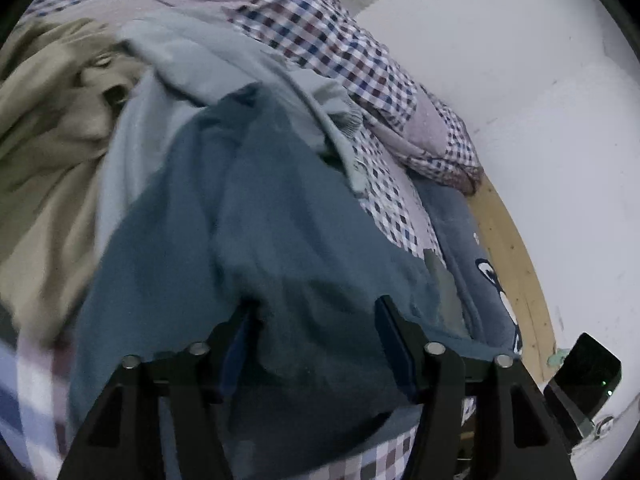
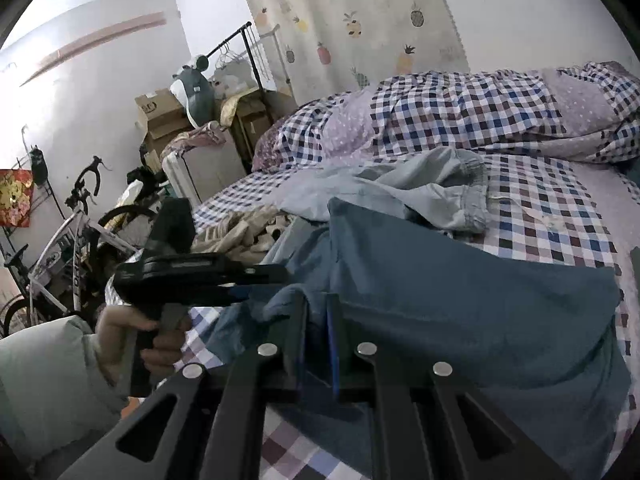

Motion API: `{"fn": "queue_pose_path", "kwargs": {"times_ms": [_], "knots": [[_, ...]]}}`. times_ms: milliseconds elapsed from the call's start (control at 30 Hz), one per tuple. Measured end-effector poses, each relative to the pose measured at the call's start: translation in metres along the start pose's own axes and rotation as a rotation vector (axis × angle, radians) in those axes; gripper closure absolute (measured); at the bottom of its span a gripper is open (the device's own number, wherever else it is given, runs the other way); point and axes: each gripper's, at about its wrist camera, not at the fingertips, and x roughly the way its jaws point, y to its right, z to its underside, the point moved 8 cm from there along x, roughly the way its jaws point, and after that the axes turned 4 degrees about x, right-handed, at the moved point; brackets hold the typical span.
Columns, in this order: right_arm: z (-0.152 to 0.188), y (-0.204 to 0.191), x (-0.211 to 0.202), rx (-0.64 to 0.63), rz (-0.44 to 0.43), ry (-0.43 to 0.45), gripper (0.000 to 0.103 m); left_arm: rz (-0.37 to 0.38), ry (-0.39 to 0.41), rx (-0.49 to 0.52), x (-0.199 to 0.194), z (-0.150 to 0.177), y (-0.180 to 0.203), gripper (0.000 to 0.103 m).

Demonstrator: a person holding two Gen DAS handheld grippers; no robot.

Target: Fold clothes

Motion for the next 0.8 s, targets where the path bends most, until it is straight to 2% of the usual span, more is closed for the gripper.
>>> {"fn": "queue_pose_path", "kwargs": {"times_ms": [33,67,100,200,300,400,500,633,700,767,800], "knots": [[-0.002,0.001,-0.001,0.004,-0.002,0.005,0.095,-0.020,-0.005,-0.003,0.006,-0.007,-0.002,0.089],[-0.005,0.003,-0.001,0.009,-0.005,0.010,0.095,-0.039,-0.008,-0.006,0.012,-0.014,-0.004,0.102],[-0.006,0.003,-0.002,0.014,-0.009,0.013,0.095,-0.046,0.003,-0.004,0.012,-0.021,-0.006,0.102],[-0.006,-0.001,-0.004,0.008,-0.022,0.010,0.095,-0.014,0.105,-0.009,-0.006,-0.045,-0.001,0.103],[0.001,-0.013,0.000,-0.019,-0.032,-0.008,0.095,0.036,0.240,-0.011,-0.036,-0.069,0.005,0.103],[0.016,-0.027,0.015,-0.097,0.010,-0.049,0.095,0.085,0.305,-0.065,-0.051,-0.074,-0.008,0.103],[0.037,-0.041,0.035,-0.153,0.023,-0.110,0.095,0.073,0.307,-0.089,-0.049,-0.071,-0.022,0.103],[0.055,-0.040,0.059,-0.155,0.069,-0.123,0.093,0.039,0.304,-0.102,-0.042,-0.071,-0.036,0.103],[0.072,-0.043,0.078,-0.169,0.095,-0.157,0.092,0.005,0.294,-0.122,-0.038,-0.069,-0.049,0.103],[0.090,-0.046,0.094,-0.198,0.133,-0.199,0.090,-0.030,0.284,-0.141,-0.035,-0.066,-0.061,0.103],[0.099,-0.048,0.101,-0.215,0.153,-0.217,0.085,-0.045,0.277,-0.133,-0.035,-0.064,-0.062,0.103]]}}
